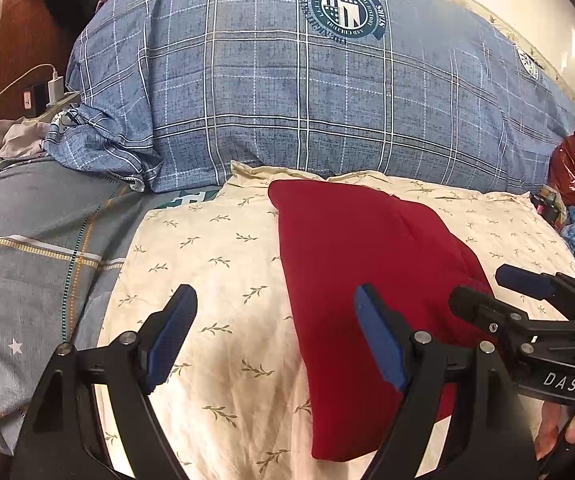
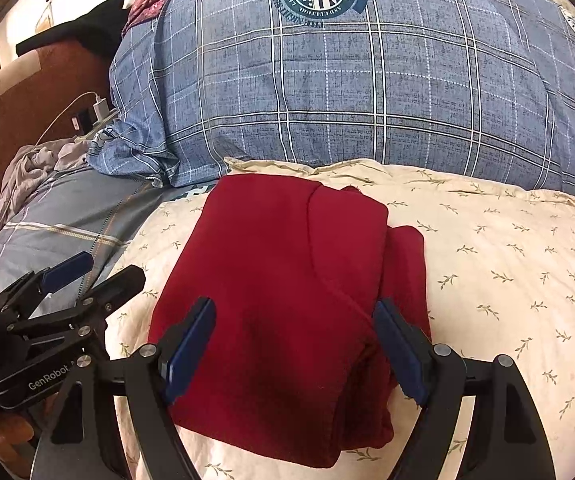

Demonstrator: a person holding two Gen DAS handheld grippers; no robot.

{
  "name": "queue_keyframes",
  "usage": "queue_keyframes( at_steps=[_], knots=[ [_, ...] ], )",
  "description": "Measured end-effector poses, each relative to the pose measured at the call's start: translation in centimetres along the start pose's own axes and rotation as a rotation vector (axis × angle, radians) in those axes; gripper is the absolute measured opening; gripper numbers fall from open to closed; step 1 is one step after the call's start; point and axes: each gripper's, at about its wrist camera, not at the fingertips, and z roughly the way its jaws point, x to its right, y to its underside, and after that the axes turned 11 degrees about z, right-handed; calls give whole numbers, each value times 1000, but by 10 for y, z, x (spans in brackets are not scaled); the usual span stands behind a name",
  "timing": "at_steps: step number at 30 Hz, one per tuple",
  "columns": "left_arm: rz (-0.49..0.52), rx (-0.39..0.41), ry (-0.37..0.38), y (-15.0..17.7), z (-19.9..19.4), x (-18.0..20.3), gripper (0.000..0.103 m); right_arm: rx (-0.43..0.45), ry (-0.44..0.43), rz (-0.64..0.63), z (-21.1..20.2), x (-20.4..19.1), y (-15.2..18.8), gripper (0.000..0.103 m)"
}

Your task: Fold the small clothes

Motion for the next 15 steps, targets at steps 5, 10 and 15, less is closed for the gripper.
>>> queue_keyframes(
  at_steps=[5,10,15],
  knots=[
    [-4,-6,2,1,3,-1,81,-8,1,-2,3,-2,1,82],
    [1,-4,-8,2,5,-1,81,-21,-3,-5,8,-5,2,82],
    [-7,-12,-5,4,10,-5,81,-17,-4,1,10,-5,3,82]
  ],
)
